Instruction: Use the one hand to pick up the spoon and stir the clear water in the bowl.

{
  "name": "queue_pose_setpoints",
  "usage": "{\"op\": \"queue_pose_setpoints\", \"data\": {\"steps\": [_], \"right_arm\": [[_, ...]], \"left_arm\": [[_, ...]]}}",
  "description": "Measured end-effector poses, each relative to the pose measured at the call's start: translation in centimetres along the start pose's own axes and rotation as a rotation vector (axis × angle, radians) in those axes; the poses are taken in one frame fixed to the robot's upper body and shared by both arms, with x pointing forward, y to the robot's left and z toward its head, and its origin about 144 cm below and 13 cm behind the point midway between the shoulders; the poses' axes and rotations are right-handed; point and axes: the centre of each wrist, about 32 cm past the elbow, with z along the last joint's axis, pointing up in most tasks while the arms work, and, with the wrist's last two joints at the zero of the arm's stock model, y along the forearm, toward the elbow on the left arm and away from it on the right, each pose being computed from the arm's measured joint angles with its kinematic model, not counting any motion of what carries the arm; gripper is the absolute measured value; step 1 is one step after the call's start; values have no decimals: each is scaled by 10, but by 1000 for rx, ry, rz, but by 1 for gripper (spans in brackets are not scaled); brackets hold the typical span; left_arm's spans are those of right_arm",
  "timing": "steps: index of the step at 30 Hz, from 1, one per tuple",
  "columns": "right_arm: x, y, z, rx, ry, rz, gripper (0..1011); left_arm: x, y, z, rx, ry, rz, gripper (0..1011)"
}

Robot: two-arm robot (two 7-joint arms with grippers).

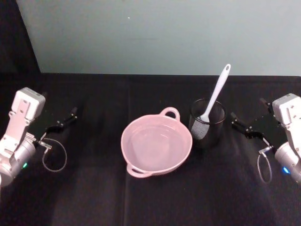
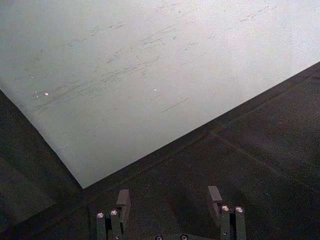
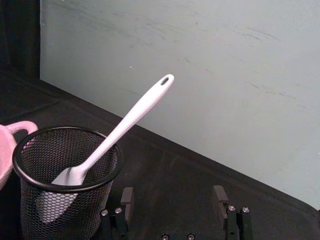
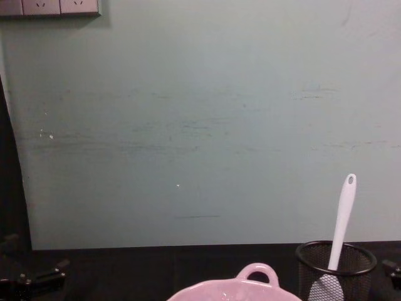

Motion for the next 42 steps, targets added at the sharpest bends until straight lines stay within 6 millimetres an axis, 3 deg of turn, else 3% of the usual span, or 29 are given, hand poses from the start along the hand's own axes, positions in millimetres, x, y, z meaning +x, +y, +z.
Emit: {"op": "queue_pose_setpoints", "data": {"steps": [32,42], "right_arm": [[0,0,0,0,0,0,1002],[3,-21,3,-3,26,-4,1002]], "left_arm": [[0,0,0,0,0,0,1011],[0,0,0,0,0,0,1011]]}}
